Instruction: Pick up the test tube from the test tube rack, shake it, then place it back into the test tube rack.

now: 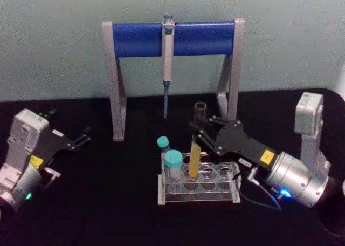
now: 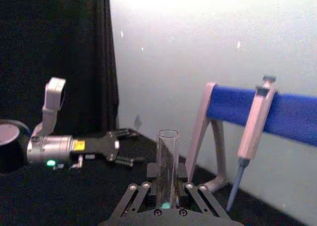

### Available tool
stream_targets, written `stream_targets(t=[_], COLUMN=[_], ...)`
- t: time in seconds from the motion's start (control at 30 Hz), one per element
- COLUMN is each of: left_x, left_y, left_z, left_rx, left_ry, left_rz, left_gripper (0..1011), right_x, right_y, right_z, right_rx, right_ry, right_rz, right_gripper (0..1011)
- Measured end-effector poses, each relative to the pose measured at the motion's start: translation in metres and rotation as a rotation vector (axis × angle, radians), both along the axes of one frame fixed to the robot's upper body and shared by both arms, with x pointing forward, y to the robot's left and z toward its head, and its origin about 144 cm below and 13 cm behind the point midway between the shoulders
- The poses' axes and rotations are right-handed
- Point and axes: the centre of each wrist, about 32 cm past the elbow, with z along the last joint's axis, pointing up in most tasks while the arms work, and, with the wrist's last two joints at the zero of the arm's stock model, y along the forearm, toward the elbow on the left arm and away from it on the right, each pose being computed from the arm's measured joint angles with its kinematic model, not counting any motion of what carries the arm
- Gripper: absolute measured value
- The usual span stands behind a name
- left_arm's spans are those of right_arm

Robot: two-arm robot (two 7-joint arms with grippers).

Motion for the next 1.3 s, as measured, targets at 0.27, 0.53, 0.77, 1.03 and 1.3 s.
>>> stream_targets(t=[0.27,0.53,0.77,1.03,1.3], left_x=[0.000,0.000,0.000,0.000,0.000], left_y=[0.000,0.000,0.000,0.000,0.000], left_z=[0.000,0.000,0.000,0.000,0.000], left_rx=[0.000,0.000,0.000,0.000,0.000], left_ry=[0.000,0.000,0.000,0.000,0.000], left_rz=[0.000,0.000,0.000,0.000,0.000], left_gripper=[1001,1001,1001,1001,1001], right_x=[0.006,0.013,0.016,0.016,0.003], right_y=[-0.003,-0.003,-0.003,-0.008,-0.023], right_z=[0.014,0.020,0.020,0.020,0.022], right_rx=[0.018,0.007,0.000,-0.017,-0.064], right_ry=[-0.066,-0.101,-0.104,-0.103,-0.087], right_rz=[-0.045,-0.096,-0.109,-0.153,-0.196], right_gripper=[230,229,229,229,230])
